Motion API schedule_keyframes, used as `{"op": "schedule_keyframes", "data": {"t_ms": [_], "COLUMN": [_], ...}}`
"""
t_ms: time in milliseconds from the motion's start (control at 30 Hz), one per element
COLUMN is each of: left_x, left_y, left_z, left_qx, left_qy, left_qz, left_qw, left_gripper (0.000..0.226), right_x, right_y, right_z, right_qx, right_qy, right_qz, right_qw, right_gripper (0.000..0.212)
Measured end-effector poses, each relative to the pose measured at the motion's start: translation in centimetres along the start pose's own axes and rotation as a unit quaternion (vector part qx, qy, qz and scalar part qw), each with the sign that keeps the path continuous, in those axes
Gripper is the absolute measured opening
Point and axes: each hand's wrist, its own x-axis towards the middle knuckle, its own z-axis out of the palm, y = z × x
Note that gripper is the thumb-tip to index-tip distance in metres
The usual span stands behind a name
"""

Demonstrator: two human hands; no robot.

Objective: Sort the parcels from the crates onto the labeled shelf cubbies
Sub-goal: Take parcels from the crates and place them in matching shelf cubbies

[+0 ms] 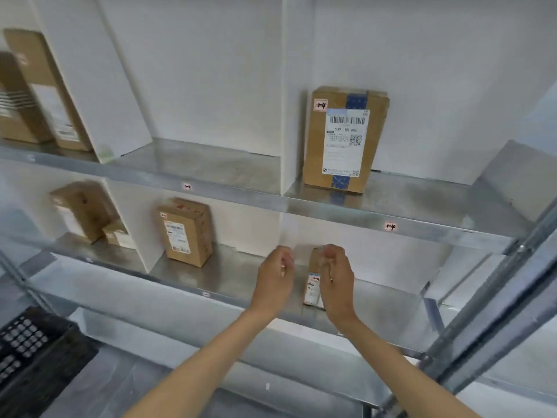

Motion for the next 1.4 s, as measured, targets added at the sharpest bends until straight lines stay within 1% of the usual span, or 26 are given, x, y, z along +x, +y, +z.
{"op": "schedule_keyframes", "data": {"t_ms": [67,167,233,333,433,500,567,667,733,900,967,1167,1300,1400], "left_x": [-1.2,-4.0,-6.4,-11.2,-16.8,-21.3,-25.0,-30.8,-33.7,-38.2,-39.1,-38.9,-38.9,-40.3], "left_y": [1.1,1.6,1.1,-0.3,-2.1,-3.8,-5.4,-8.5,-10.2,-14.9,-17.7,-24.5,-27.1,-29.3], "left_z": [-4.1,-12.2,-18.4,-27.8,-36.4,-41.3,-44.5,-49.3,-51.9,-58.1,-61.2,-70.3,-75.1,-78.2], "left_qx": [-0.017,-0.003,0.016,0.041,0.074,0.100,0.123,0.136,0.143,0.137,0.138,0.116,0.105,0.098], "left_qy": [0.032,0.114,0.169,0.253,0.334,0.388,0.420,0.480,0.507,0.567,0.591,0.644,0.662,0.667], "left_qz": [0.024,0.049,0.035,-0.005,-0.038,-0.077,-0.121,-0.193,-0.230,-0.299,-0.327,-0.381,-0.406,-0.417], "left_qw": [0.999,0.992,0.985,0.967,0.939,0.913,0.891,0.845,0.818,0.755,0.724,0.653,0.621,0.609], "left_gripper": [0.018,0.015,0.014,0.014,0.013,0.012,0.010,0.007,0.008,0.010,0.011,0.014,0.013,0.011], "right_x": [-1.2,-3.9,-6.2,-10.5,-15.5,-19.4,-22.4,-27.7,-30.4,-35.1,-36.2,-39.0,-41.3,-43.7], "right_y": [-3.6,-9.4,-13.3,-19.1,-24.7,-27.9,-29.6,-31.8,-32.7,-33.2,-33.3,-35.4,-37.8,-39.7], "right_z": [2.0,6.5,10.2,16.6,22.7,26.4,29.0,33.6,36.5,44.6,48.6,61.1,67.9,72.2], "right_qx": [0.020,0.061,0.088,0.122,0.169,0.189,0.193,0.199,0.184,0.159,0.146,0.111,0.096,0.083], "right_qy": [-0.023,-0.063,-0.096,-0.165,-0.237,-0.295,-0.337,-0.429,-0.478,-0.566,-0.598,-0.668,-0.702,-0.727], "right_qz": [-0.044,-0.088,-0.115,-0.140,-0.139,-0.137,-0.136,-0.139,-0.142,-0.133,-0.135,-0.130,-0.141,-0.130], "right_qw": [0.999,0.992,0.985,0.969,0.947,0.926,0.911,0.870,0.847,0.798,0.777,0.725,0.691,0.669], "right_gripper": [0.024,0.019,0.016,0.014,0.013,0.013,0.012,0.010,0.011,0.014,0.015,0.012,0.011,0.015]}}
